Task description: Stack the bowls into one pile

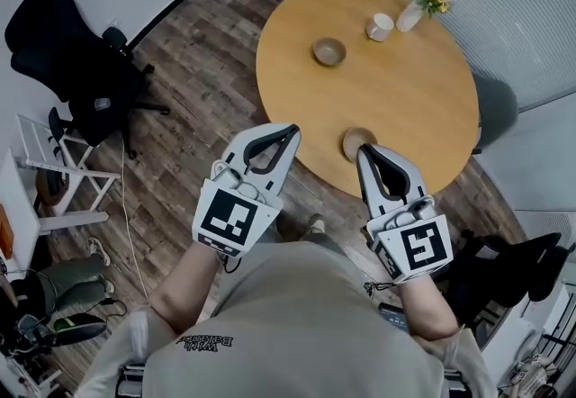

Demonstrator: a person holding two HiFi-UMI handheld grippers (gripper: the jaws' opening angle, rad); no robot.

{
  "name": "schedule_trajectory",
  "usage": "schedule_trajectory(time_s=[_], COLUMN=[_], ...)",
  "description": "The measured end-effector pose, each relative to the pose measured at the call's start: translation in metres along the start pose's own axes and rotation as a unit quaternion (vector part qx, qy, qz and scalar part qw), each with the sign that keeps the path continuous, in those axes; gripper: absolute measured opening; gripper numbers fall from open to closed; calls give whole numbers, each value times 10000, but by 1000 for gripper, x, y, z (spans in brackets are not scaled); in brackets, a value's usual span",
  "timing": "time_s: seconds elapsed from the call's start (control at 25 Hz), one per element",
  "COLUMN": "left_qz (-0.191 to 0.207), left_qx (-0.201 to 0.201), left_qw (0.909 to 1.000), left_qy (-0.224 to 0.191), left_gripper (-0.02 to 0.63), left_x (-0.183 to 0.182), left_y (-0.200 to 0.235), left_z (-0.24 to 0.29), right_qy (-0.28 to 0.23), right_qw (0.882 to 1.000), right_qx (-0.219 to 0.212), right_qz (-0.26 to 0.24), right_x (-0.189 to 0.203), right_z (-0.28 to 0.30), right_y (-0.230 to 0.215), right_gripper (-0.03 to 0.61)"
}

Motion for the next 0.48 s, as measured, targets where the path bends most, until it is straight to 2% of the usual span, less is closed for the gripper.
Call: schedule_trajectory(time_s=[0.28, 0.48], left_qz=[-13, -30], left_qx=[-132, -151], left_qw=[9999, 9999], left_qy=[10, 69], left_gripper=[18, 18], left_x=[-4, -3], left_y=[-9, -8], left_z=[3, 6], right_qy=[-86, 140], right_qw=[9999, 9994], right_qx=[-106, -137], right_qz=[-90, -273], right_x=[-3, 0], right_z=[-2, 1], right_y=[-11, -21], right_gripper=[35, 35])
Point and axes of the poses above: the fingertips, and each gripper's own axes: z forward along the fingers, y to its left, x out of its underside, the point moved 6 cm from there along -z, backward along the fingers, and after that the axes turned 9 degrees about y, right-handed, at the moved point
